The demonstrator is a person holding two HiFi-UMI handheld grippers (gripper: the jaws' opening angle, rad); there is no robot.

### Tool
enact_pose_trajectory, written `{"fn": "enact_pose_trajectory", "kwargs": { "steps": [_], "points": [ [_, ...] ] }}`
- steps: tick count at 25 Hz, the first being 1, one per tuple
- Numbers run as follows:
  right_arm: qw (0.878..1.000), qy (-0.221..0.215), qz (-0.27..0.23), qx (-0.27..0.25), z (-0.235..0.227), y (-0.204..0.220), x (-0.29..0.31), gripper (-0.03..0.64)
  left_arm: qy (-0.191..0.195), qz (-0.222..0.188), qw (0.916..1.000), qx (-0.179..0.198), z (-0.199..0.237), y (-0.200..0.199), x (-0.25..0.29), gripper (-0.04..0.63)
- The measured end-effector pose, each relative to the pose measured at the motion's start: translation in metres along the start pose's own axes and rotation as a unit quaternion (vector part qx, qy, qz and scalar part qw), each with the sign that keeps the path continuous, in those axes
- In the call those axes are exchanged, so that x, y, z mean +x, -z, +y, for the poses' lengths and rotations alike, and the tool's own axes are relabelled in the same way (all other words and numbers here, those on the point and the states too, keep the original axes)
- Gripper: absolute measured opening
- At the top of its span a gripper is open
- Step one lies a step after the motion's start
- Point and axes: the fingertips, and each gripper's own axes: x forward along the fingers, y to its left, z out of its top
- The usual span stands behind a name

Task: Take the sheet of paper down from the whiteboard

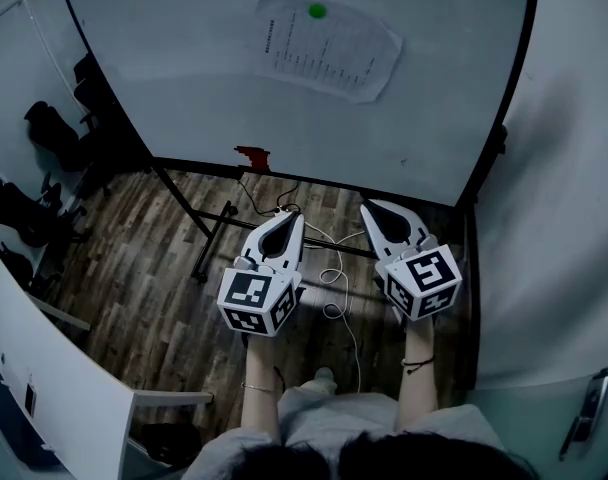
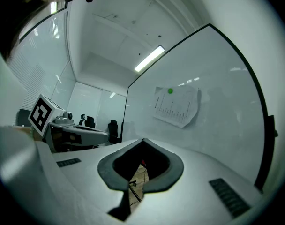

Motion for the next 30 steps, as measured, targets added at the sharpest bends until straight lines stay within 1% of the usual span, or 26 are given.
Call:
{"fn": "enact_pose_trajectory", "kwargs": {
  "steps": [6,12,15,18,20,24,30],
  "points": [
    [1.000,0.019,-0.002,-0.001,-0.002,0.002,0.029,0.000,0.027,-0.004,0.9996,0.007,0.022,-0.001,0.019,0.003],
    [0.999,0.042,-0.004,0.000,-0.003,0.010,0.037,0.000,0.041,-0.009,0.9991,0.002,0.039,0.004,0.028,0.003],
    [0.998,0.060,-0.002,0.001,-0.014,0.008,0.034,0.000,0.048,-0.008,0.9988,0.000,0.039,0.005,0.032,0.003],
    [0.997,0.072,-0.012,0.005,-0.024,-0.001,0.035,0.000,0.055,-0.011,0.9984,0.001,0.038,0.001,0.037,0.003],
    [0.998,0.068,-0.014,0.000,-0.025,-0.004,0.039,0.000,0.054,-0.013,0.9985,-0.001,0.040,0.000,0.041,0.004],
    [0.999,0.051,-0.004,-0.012,-0.026,-0.003,0.052,0.000,0.045,-0.017,0.9988,-0.006,0.046,-0.003,0.052,0.003],
    [0.999,0.031,-0.003,-0.018,-0.048,-0.005,0.070,0.000,0.036,-0.025,0.9990,-0.009,0.046,-0.009,0.083,0.003]
  ]
}}
